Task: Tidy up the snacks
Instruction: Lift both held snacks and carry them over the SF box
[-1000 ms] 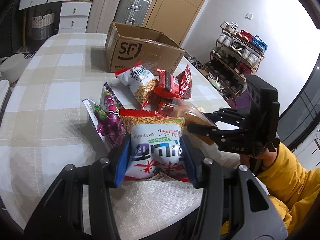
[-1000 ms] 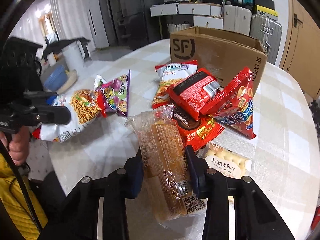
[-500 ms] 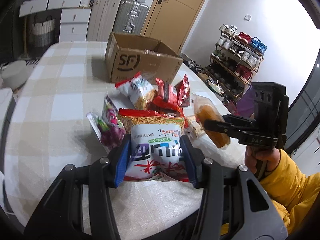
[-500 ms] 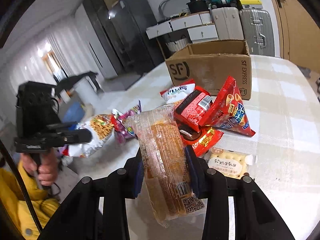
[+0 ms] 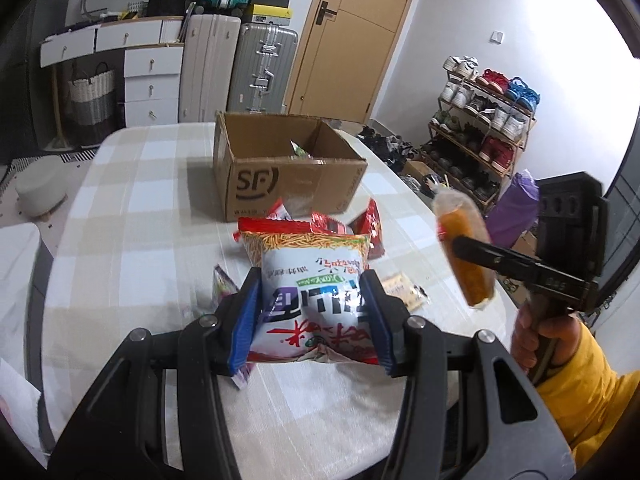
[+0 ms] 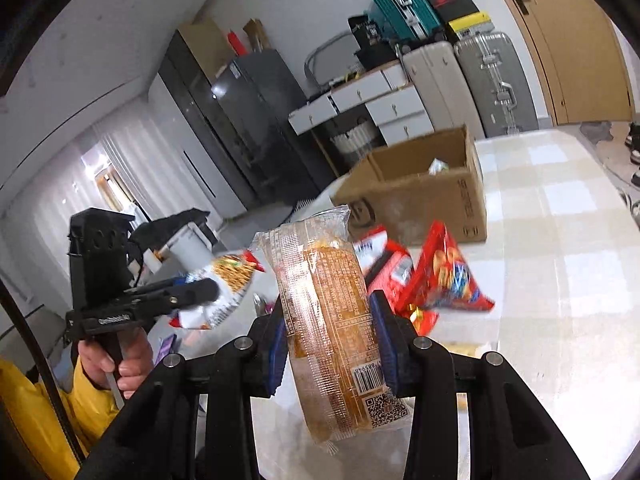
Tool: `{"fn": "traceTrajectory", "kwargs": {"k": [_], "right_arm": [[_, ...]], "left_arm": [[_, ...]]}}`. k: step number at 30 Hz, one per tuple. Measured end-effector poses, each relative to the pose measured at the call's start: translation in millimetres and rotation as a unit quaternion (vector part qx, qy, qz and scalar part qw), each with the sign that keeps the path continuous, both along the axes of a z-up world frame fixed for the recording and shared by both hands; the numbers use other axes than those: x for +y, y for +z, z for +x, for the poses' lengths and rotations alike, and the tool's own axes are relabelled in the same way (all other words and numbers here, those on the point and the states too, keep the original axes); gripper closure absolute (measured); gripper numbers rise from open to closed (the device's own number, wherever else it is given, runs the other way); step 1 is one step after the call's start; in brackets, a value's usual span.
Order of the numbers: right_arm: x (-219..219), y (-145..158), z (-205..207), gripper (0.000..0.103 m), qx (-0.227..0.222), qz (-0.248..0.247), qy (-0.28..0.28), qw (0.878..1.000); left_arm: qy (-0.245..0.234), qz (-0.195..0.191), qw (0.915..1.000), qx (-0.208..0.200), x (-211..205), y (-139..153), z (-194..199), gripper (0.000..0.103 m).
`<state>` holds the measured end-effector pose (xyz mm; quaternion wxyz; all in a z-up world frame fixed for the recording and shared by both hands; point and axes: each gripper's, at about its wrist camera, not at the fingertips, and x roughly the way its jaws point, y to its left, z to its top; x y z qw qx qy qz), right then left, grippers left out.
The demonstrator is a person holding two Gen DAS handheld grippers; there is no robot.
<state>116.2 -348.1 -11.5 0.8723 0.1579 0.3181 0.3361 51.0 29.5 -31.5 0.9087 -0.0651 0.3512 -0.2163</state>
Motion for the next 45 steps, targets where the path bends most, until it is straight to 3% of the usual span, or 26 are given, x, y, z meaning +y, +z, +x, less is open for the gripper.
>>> {"fn": "traceTrajectory", "kwargs": {"k": [14,32,38,45], "right_arm": [[-9.8,86.5,17.4,0.065,-0.075,0.024,-0.009,0.997],[1.8,180.6,95.4,0.065,-0.118,0.027,-0.011,0.993],[13.6,194.4,130.7,0.065,-0.118,0.02,-0.014,0.993],[23.5,163.3,182.9,0.065,-0.068,0.007,-0.019,0.997]], "left_arm": [[0.0,0.016,0.9984,-0.055,-20.0,70.9,28.1,0.057],[0.015,0.032,0.9969,-0.07,-55.4,147.5,138.8,0.057],[0.026,0.041,0.997,-0.061,-61.2,156.8,183.2,0.057],[0.033,0.048,0.998,-0.024,-62.9,126.8,239.5,0.057]]}}
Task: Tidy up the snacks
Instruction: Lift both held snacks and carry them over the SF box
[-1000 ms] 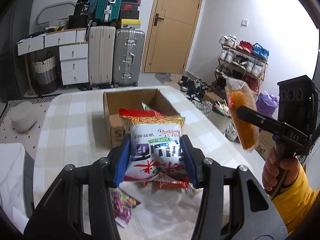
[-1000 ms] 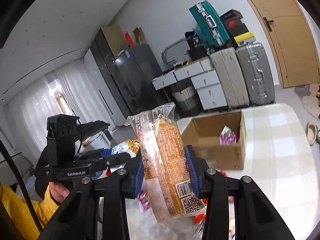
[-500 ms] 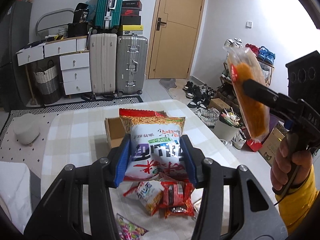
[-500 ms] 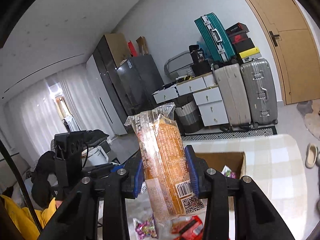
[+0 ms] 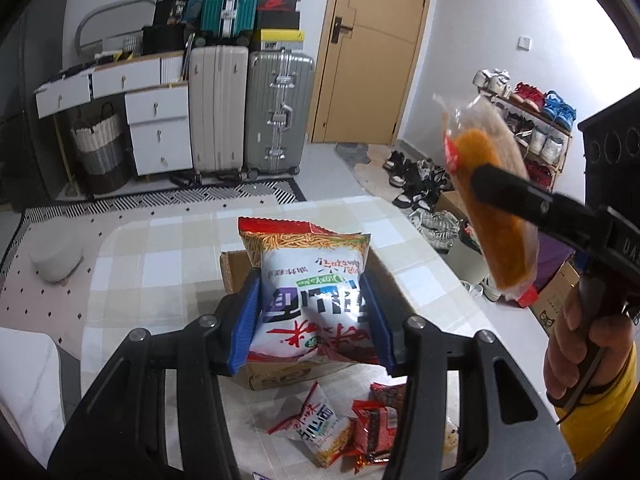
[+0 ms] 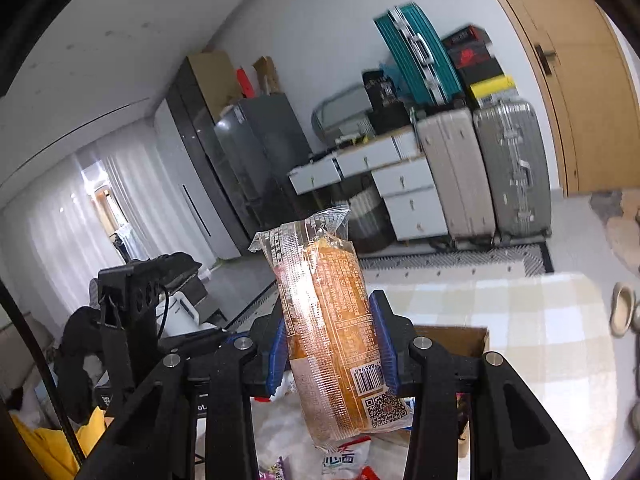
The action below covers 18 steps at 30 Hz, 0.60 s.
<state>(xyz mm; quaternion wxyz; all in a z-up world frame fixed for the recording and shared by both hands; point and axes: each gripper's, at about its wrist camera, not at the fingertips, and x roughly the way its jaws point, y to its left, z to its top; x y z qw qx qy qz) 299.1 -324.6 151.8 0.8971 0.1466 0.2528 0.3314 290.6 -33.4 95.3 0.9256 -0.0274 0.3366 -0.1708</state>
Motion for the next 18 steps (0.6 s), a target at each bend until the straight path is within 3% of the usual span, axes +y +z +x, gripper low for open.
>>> {"fn": "traceTrajectory", "kwargs": {"k": [11,18], "right_arm": [[6.3,-63.6,68.4,0.065,0.068,-0.015,-0.007,0.998],[14.0,-99.8,91.8,0.065,0.1,-0.029,-0.006,0.995]], "left_arm": [[0.008,0.005,0.9981,0.061,-0.1,-76.9,84.4,0.057],[0.011,0.008,0.9968,0.079,0.6,-112.1,107.3,0.057]]}}
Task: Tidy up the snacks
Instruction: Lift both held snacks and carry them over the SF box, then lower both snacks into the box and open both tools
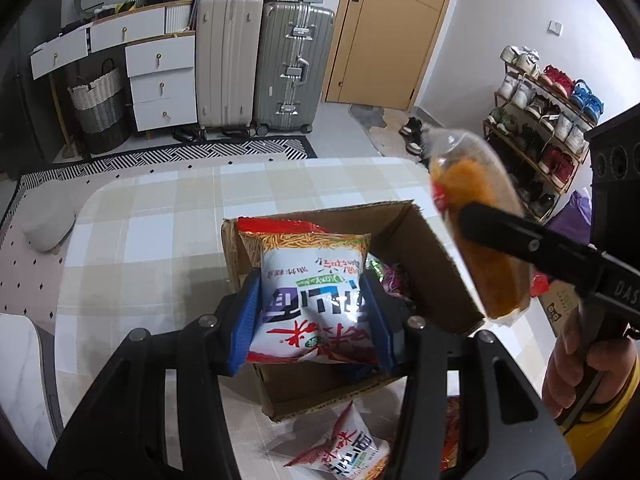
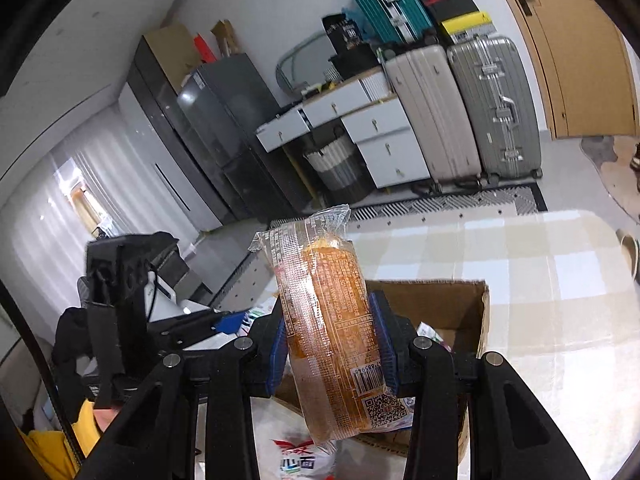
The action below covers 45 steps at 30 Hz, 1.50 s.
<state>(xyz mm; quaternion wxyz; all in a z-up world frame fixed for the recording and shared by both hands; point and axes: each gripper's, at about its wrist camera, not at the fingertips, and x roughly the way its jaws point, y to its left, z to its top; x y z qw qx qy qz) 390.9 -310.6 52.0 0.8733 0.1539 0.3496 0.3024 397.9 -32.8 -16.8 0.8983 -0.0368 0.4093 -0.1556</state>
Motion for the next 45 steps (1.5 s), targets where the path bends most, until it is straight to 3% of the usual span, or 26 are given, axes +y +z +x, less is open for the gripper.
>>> {"fn": "traceTrajectory", "kwargs": {"k": [7,21,45], "right_arm": [[9.7,-33.0,15.1,0.065,0.033,-0.017,0.0,0.999],[13.3,-61.0,19.5,0.065,0.061,-0.029,0.002,0.998],[13.6,-61.0,20.2,0.065,0.064,-0.027,-0.001,0.998]], "left_arm": [[-0.003,0.001,0.9999,0.015,-0.1,-26.1,21.7,0.057],[-0.007,0.006,0.9995,0.029,0.7,-60.1,35.0,0.057],[0.0,0.014,0.9998,0.016,0.6,-52.3,21.0,0.057]]}}
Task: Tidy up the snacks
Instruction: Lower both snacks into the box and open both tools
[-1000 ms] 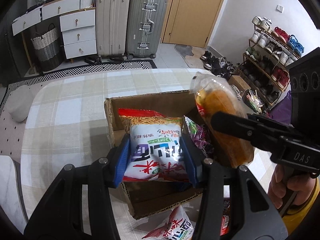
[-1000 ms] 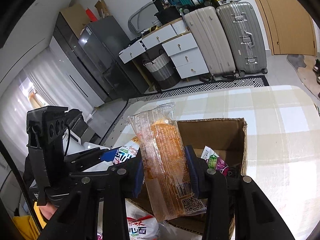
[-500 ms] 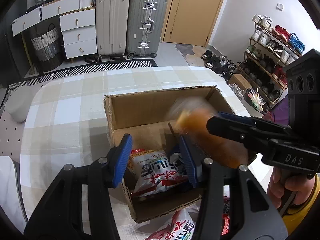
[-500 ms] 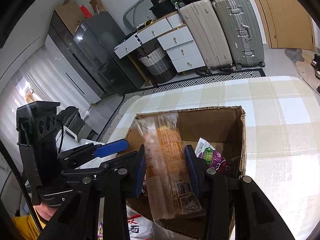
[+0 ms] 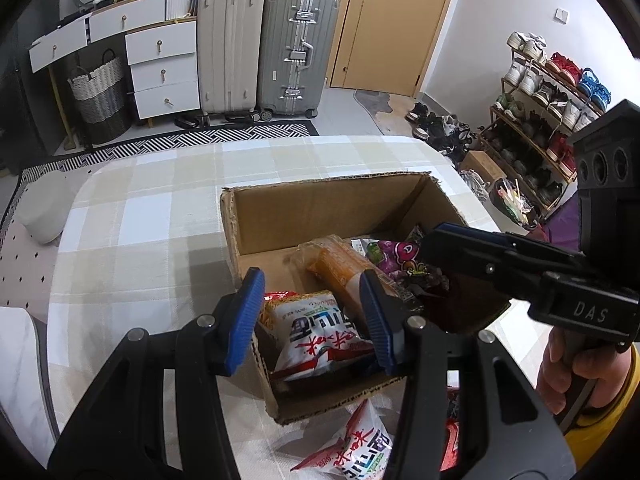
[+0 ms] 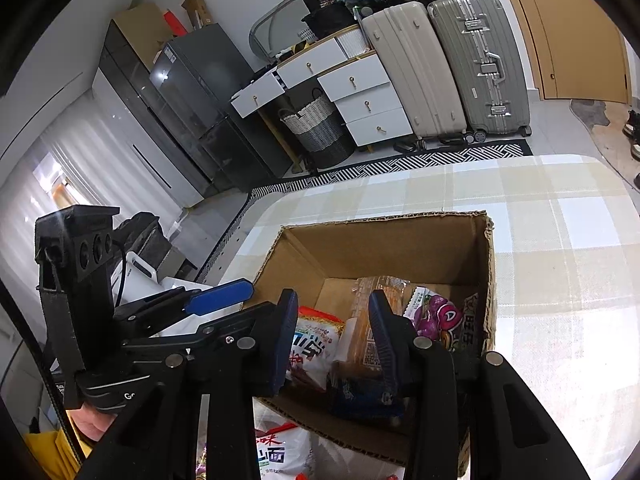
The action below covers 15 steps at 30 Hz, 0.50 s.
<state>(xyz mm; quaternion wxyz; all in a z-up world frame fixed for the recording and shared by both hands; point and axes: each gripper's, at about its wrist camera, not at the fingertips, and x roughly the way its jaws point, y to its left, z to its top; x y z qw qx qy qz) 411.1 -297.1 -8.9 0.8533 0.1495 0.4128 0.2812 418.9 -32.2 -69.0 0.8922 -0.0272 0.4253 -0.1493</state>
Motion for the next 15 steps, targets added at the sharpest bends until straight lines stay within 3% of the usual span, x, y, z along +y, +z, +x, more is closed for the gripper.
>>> {"fn": "traceTrajectory", "kwargs": {"k": [8,15], "right_arm": [[-6.8,28.5,-22.3,0.065,-0.028,0.006,-0.005,1.0],[-14.9,61.2,-68.5,0.064,-0.056,0.013,-0.007,0.998]], "left_arm": [[0.006,0.004,0.9999,-0.014,8.1,24.3,-33.8,0.057],[0.01,0.006,0.9994,-0.032,13.3,50.4,-85.8,0.056]]}}
